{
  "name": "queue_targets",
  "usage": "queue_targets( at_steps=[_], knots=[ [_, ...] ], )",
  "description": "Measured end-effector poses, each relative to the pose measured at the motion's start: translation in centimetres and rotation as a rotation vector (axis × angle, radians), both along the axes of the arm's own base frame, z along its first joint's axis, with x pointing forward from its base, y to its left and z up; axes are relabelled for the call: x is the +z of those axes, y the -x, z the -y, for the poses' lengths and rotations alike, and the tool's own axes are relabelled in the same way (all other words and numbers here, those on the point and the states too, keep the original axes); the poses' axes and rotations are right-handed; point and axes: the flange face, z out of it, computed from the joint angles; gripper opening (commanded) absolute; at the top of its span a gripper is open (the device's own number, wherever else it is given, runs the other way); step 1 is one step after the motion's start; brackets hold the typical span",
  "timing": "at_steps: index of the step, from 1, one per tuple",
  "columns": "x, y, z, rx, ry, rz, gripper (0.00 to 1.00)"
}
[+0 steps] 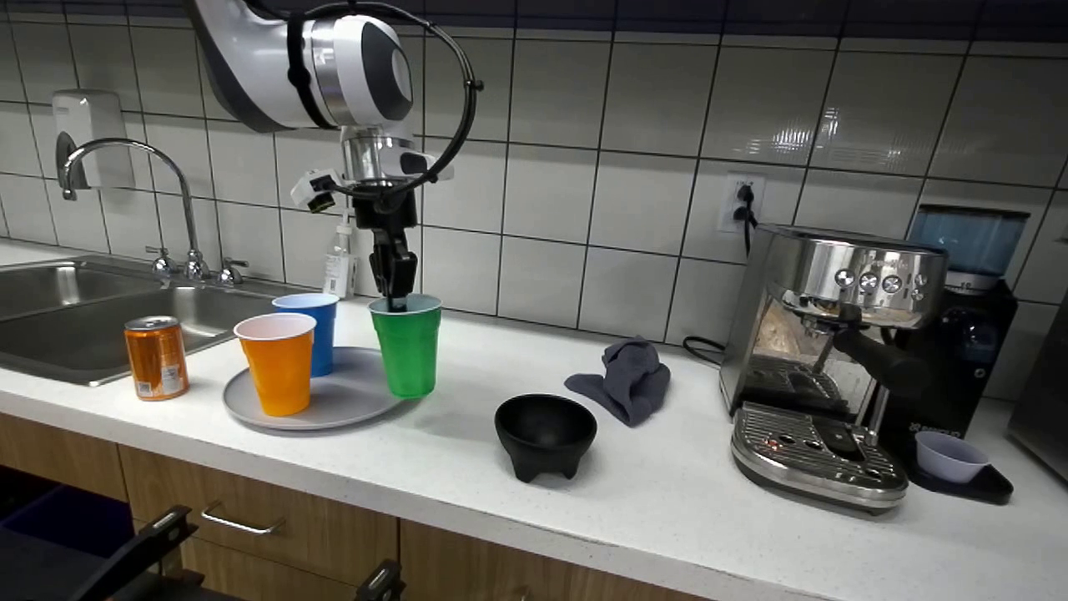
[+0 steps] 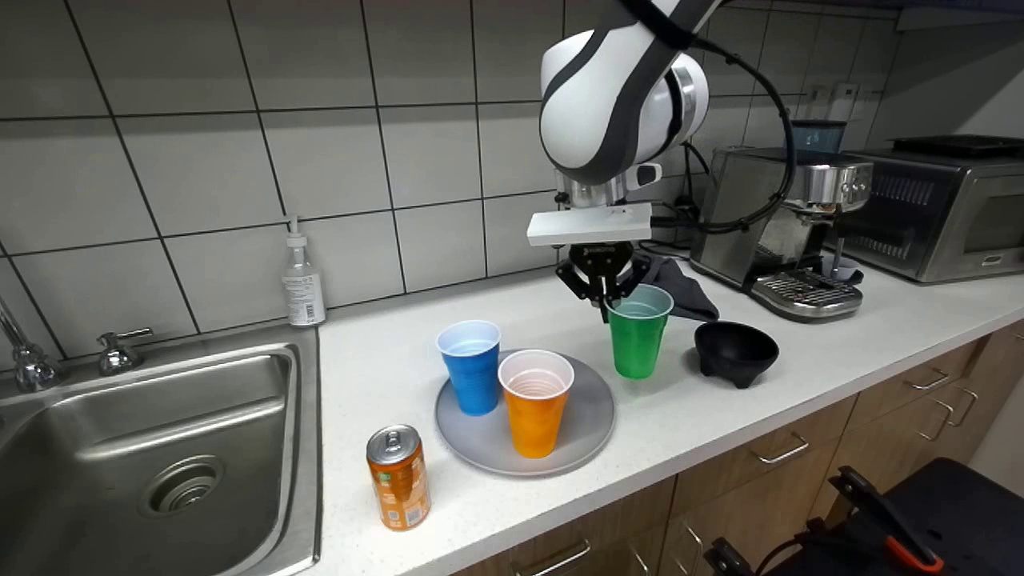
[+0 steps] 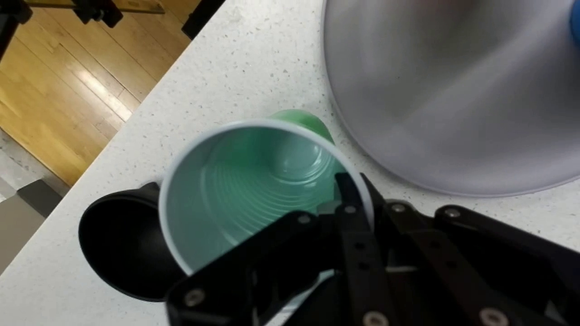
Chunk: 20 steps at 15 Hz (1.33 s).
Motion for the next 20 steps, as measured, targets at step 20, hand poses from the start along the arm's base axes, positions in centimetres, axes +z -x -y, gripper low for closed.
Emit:
queue_targets(
  at_steps=[20],
  knots=[
    [-2.1,-4.3,-8.5,0.122,-0.010,-0.010,0.01]
  ],
)
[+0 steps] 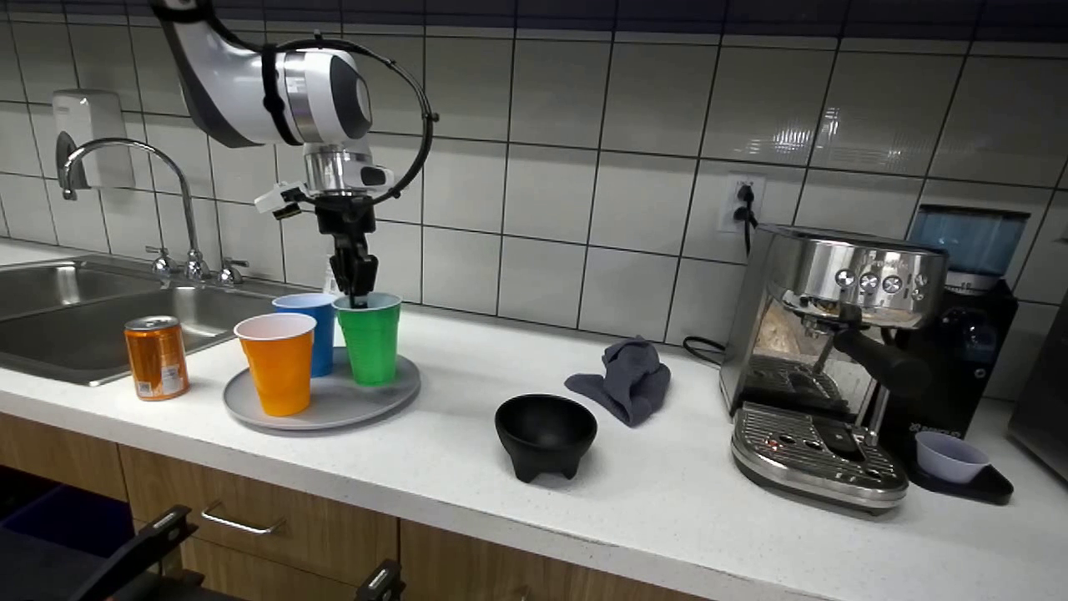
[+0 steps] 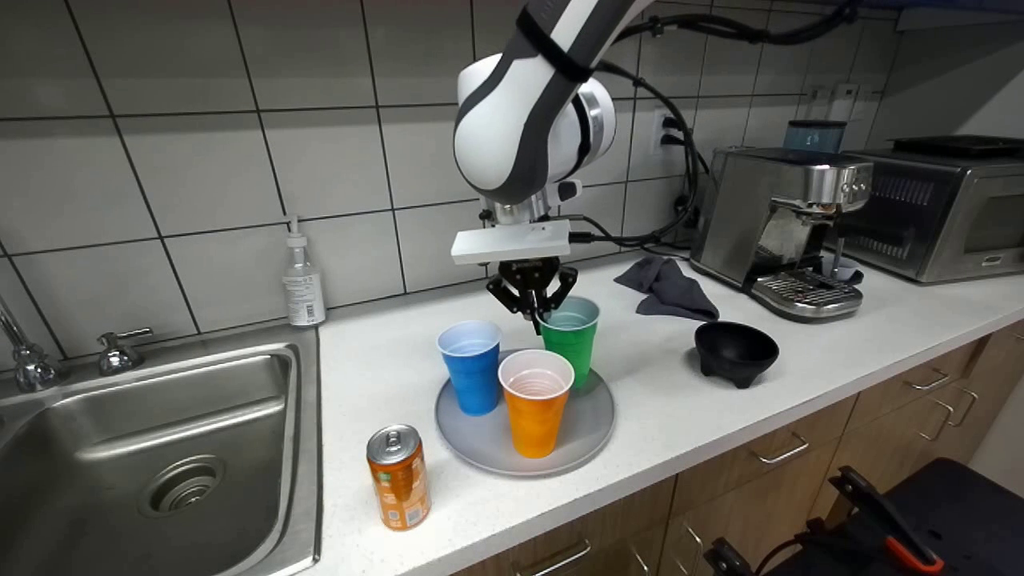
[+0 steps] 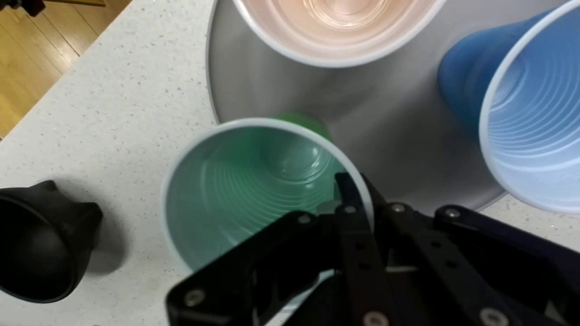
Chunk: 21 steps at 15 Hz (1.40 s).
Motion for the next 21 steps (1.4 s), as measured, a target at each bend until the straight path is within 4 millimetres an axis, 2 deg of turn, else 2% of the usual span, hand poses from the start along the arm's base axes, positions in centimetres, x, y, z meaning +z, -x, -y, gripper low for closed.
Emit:
queue_targets(
  at_steps=[7,8,10,18,19,21],
  knots=[
    [-1.4,-1.5,-1.0,0.003,-0.001,-0.015,0.01],
    [-1.5,-1.6,-1.1,0.002,0.000,-0.019,0.29],
    [-1.7,-1.8,-1.0,-0.002,0.001,-0.026,0.37],
    [-1.8,-2.2,-1.0,-0.005,0.005,-0.031,0.97],
    [-1.8,-2.2,-1.0,-0.005,0.004,-0.030,1.00],
    [-1.7,-2.3,-1.0,-0.005,0.004,-0.028,1.00]
  ],
)
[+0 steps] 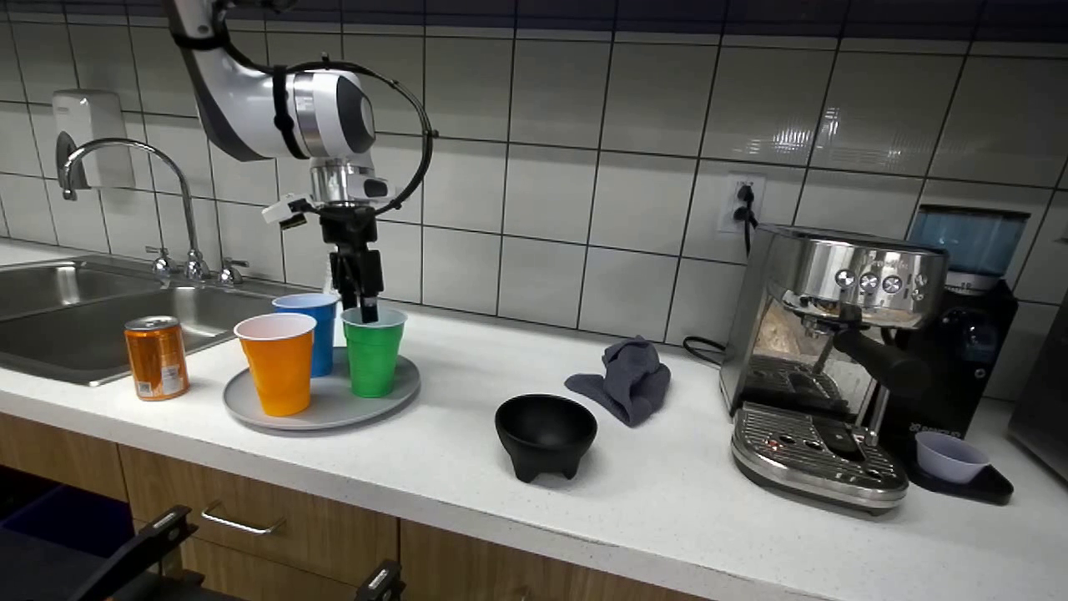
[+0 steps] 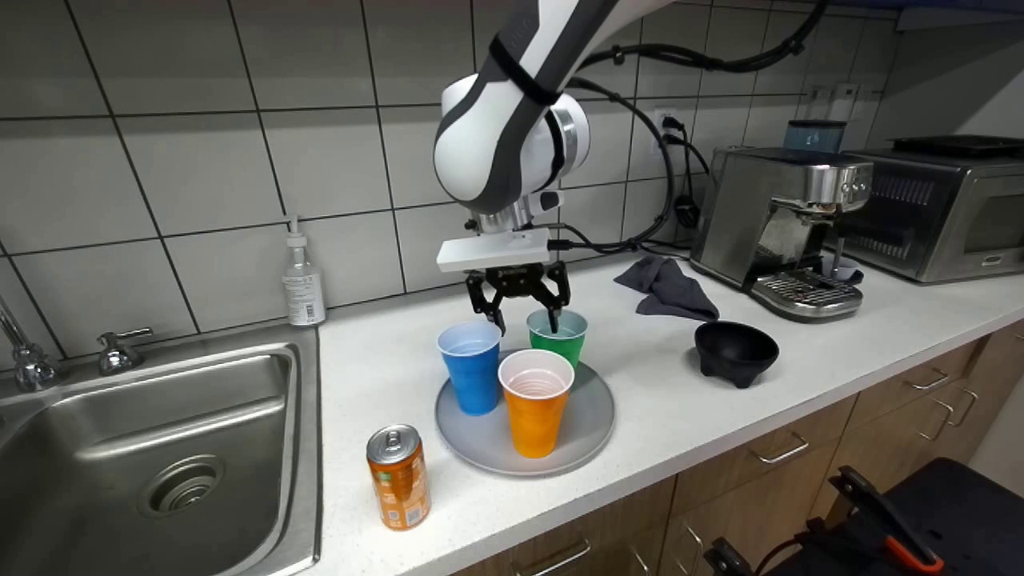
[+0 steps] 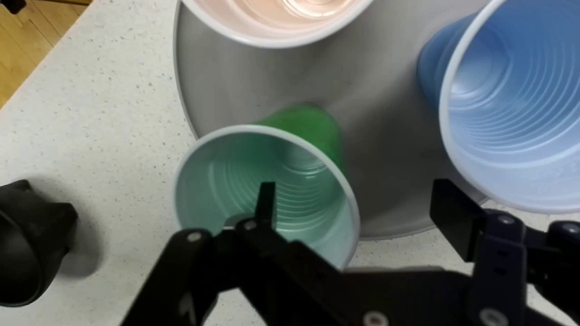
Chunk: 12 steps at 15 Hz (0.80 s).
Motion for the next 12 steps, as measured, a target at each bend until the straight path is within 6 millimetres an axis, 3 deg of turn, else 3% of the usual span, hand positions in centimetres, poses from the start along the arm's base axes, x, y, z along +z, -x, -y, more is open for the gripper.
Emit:
queue_targets(
  at_steps=[5,12],
  knots=[
    [0.6,-0.3,0.1,-0.002,-0.002,0.012,1.00],
    [2.8,-0.7,0.7,-0.013,-0.007,0.050,1.00]
  ],
)
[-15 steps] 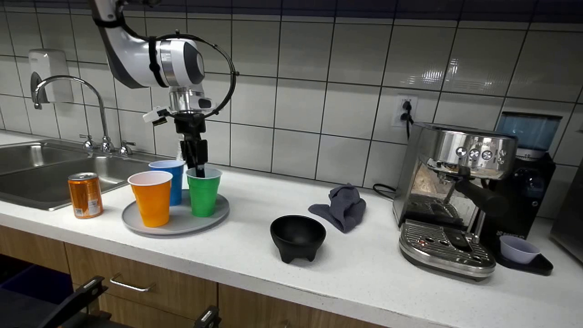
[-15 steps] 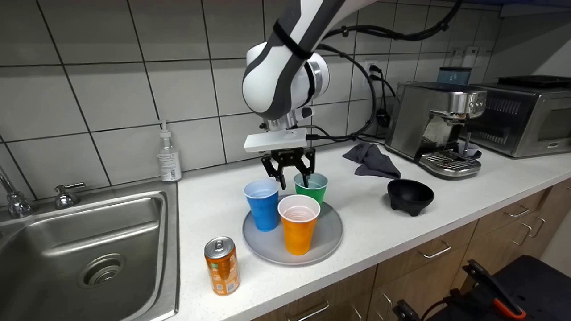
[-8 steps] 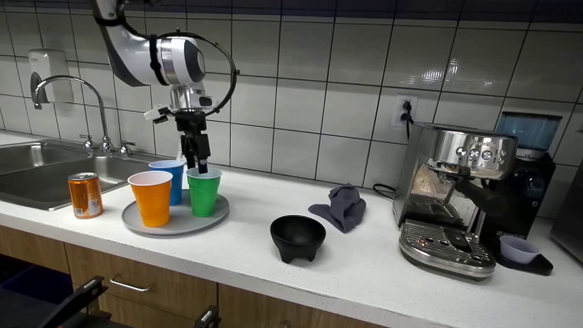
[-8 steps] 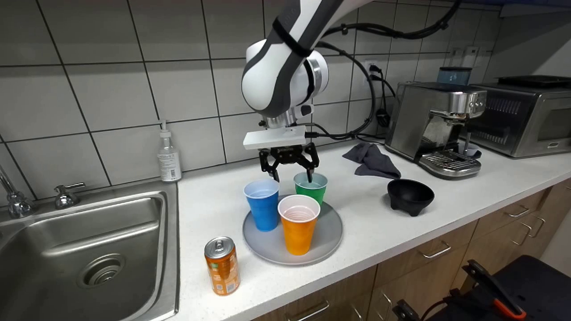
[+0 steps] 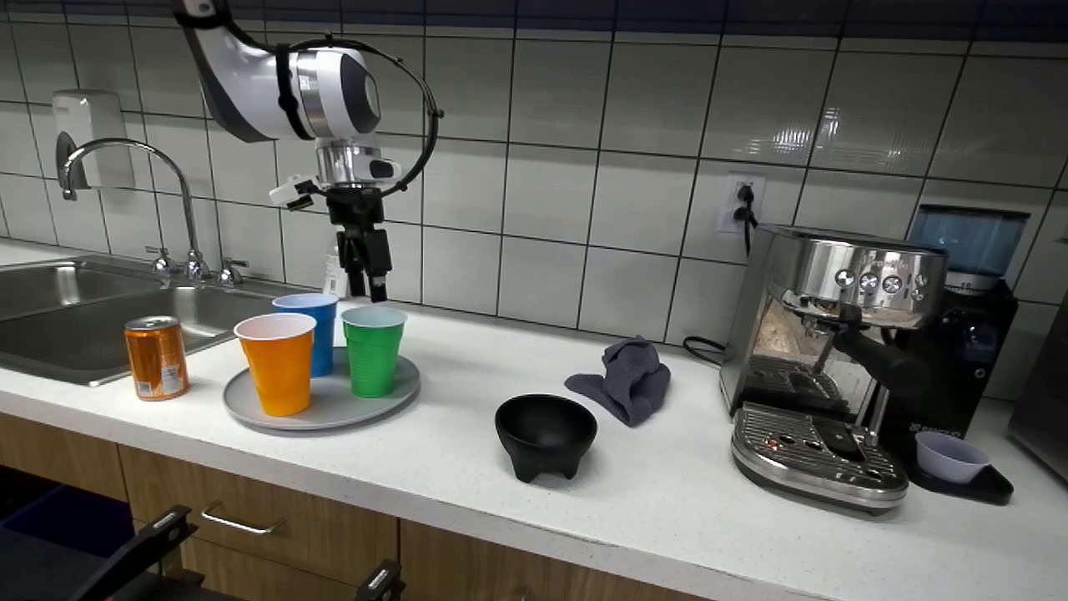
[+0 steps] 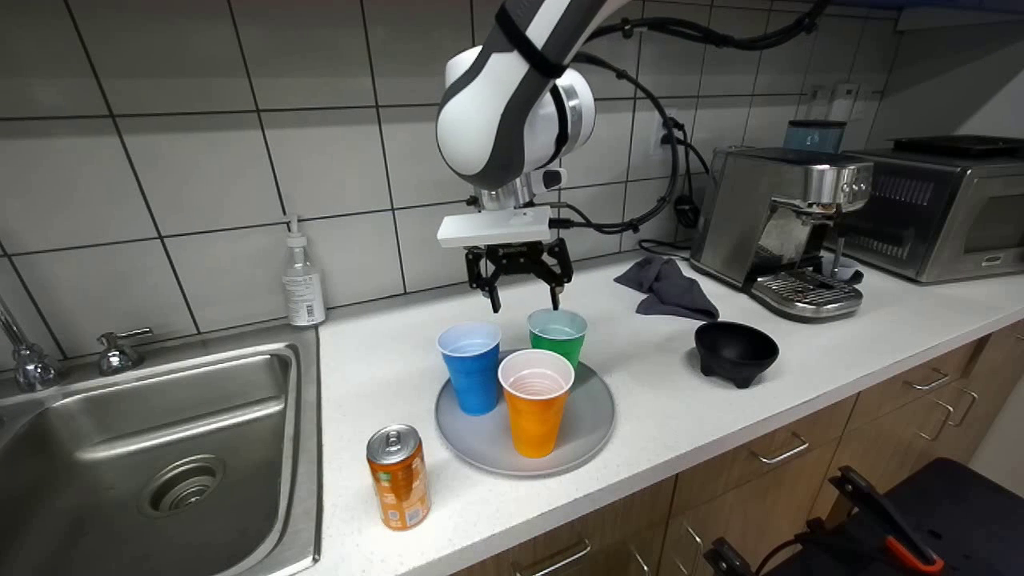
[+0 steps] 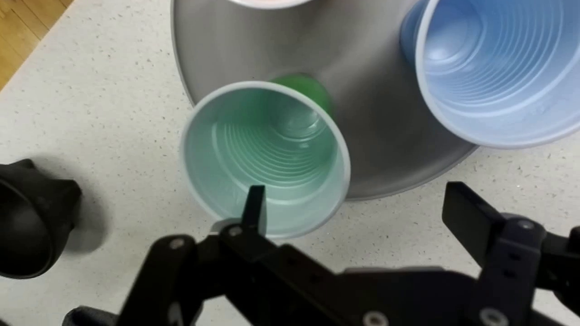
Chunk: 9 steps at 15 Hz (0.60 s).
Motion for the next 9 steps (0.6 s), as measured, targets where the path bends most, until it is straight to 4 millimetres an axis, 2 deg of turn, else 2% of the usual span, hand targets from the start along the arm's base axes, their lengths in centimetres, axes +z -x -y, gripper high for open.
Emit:
queue_targets(
  at_steps=[5,9],
  knots=[
    [2.3,0.2,0.0,0.003,-0.007,0.033,1.00],
    [3.7,1.4,0.0,0.034,-0.010,0.041,1.00]
  ],
)
